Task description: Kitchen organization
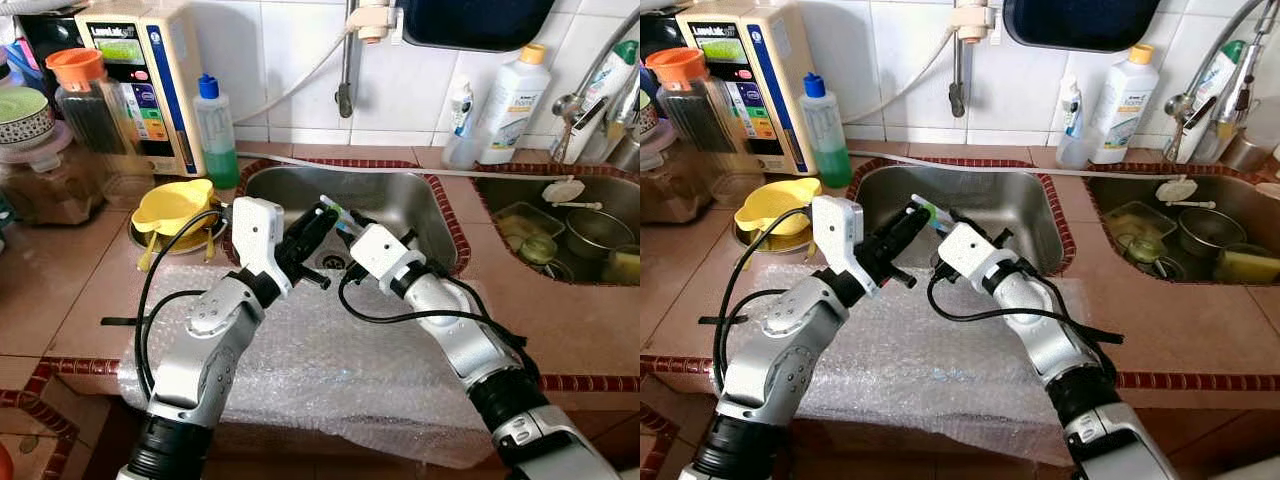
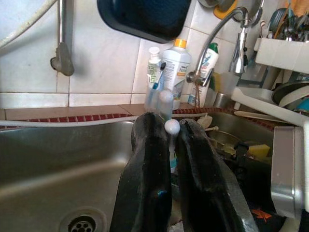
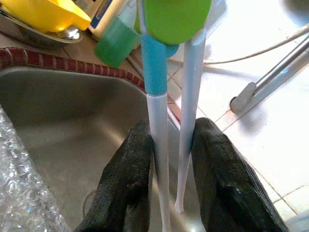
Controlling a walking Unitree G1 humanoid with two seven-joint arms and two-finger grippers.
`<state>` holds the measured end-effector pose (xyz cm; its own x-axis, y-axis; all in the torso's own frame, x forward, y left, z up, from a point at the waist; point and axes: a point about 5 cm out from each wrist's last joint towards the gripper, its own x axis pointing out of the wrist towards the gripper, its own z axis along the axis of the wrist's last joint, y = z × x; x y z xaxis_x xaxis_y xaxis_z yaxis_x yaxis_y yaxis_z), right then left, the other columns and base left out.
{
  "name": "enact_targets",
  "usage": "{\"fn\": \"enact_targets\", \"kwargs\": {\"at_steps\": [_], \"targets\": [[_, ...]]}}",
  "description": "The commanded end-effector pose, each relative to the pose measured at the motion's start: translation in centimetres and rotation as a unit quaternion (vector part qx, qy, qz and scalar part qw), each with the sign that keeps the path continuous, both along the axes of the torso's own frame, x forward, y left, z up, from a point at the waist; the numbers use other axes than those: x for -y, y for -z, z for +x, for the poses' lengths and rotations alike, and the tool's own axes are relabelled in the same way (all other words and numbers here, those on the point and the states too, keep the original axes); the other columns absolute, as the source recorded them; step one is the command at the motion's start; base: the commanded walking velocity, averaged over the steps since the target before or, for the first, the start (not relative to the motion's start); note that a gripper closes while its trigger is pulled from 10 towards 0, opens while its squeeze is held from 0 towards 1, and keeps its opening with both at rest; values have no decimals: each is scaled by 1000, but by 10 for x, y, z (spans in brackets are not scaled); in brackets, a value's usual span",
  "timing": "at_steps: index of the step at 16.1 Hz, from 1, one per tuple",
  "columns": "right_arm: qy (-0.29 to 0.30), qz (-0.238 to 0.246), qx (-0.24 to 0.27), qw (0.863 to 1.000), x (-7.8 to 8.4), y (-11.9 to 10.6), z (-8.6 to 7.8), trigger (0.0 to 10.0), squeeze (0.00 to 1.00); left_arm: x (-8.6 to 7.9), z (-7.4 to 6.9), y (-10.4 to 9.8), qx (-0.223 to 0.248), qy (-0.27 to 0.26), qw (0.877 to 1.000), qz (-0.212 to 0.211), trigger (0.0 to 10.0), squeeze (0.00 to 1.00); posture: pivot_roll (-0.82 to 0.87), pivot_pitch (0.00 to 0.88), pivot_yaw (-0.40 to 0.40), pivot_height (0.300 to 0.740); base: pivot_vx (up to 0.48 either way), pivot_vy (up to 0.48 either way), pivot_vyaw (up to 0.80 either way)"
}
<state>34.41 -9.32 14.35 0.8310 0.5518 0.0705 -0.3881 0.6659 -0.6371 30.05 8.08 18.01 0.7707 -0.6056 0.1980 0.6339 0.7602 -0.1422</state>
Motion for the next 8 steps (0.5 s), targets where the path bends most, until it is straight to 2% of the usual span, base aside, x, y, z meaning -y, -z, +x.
{"fn": "enact_targets", "kwargs": {"at_steps": [1, 2, 3, 6, 8], "targets": [[4, 0, 21, 1000, 2, -6, 0, 10000, 0, 0, -1, 1, -5, -1, 1000, 6, 0, 0, -206, 13, 25, 740, 0, 0, 0], [5, -4, 30, 1000, 2, -8, 1, 10000, 0, 0, -1, 1, -4, 0, 1000, 9, 0, 0, -207, 12, 25, 740, 0, 0, 0], [8, -2, 30, 1000, 3, -9, 3, 0, 0, 1, -1, 2, -5, 3, 1000, 9, 0, 0, -207, 12, 25, 740, 0, 0, 0], [21, -2, 30, 999, 9, -12, 8, 0, 0, 1, -2, 2, -5, 9, 1000, 10, 0, 0, -204, 12, 25, 740, 0, 0, 0], [27, -2, 31, 999, 12, -13, 10, 0, 0, 1, -4, 3, -6, 10, 1000, 11, 1294, 0, -199, 13, 25, 740, 0, 0, 0]]}}
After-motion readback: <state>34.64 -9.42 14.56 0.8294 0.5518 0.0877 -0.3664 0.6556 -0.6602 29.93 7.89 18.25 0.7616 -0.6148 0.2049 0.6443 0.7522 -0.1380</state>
